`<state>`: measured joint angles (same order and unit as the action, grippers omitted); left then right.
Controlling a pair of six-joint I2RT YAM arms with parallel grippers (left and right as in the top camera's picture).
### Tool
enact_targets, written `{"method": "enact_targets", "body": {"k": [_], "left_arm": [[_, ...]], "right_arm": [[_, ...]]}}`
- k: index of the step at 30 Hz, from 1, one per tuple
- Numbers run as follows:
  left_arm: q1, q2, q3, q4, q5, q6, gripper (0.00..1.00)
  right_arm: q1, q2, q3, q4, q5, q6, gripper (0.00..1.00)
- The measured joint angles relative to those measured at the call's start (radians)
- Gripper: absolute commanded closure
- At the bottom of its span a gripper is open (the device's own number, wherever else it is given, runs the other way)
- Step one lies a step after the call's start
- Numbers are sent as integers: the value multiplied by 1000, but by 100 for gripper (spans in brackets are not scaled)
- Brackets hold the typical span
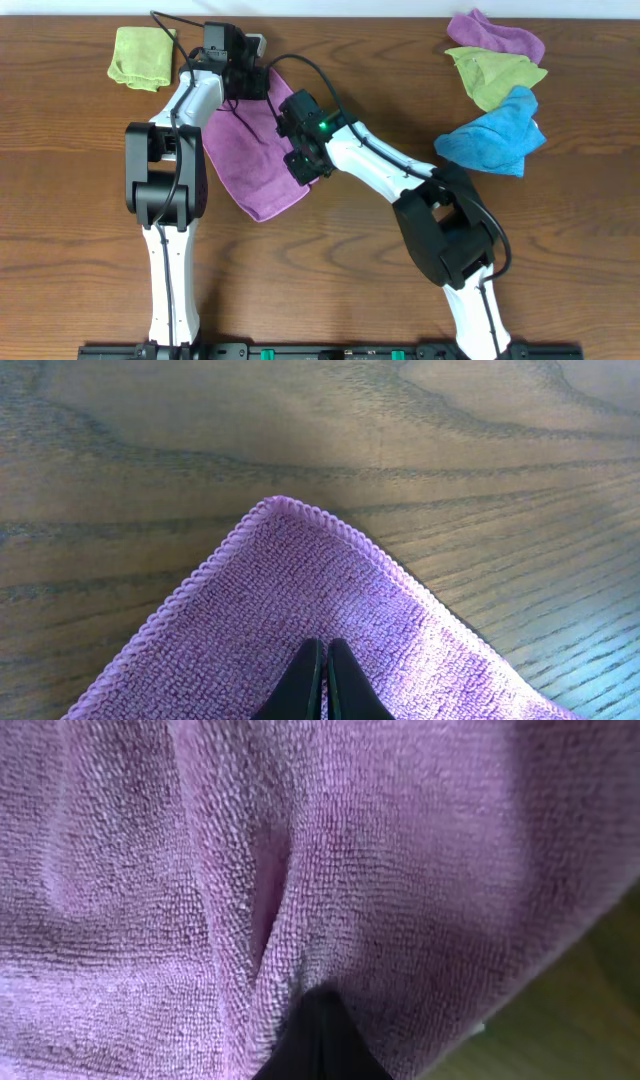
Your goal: Fold the cloth
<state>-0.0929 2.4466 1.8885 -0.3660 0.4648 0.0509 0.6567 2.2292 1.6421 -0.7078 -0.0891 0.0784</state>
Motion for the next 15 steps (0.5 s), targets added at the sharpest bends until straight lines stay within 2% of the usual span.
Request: {"method": "enact_targets", "body": {"k": [6,15], "left_arm": [[0,3,0,19,0,-2,94],[0,5,0,42,0,-2,94]], "right_arm": [[0,-25,-45,-3,0,11,98],[-13,-39,-48,-160,-5,63,99]]}}
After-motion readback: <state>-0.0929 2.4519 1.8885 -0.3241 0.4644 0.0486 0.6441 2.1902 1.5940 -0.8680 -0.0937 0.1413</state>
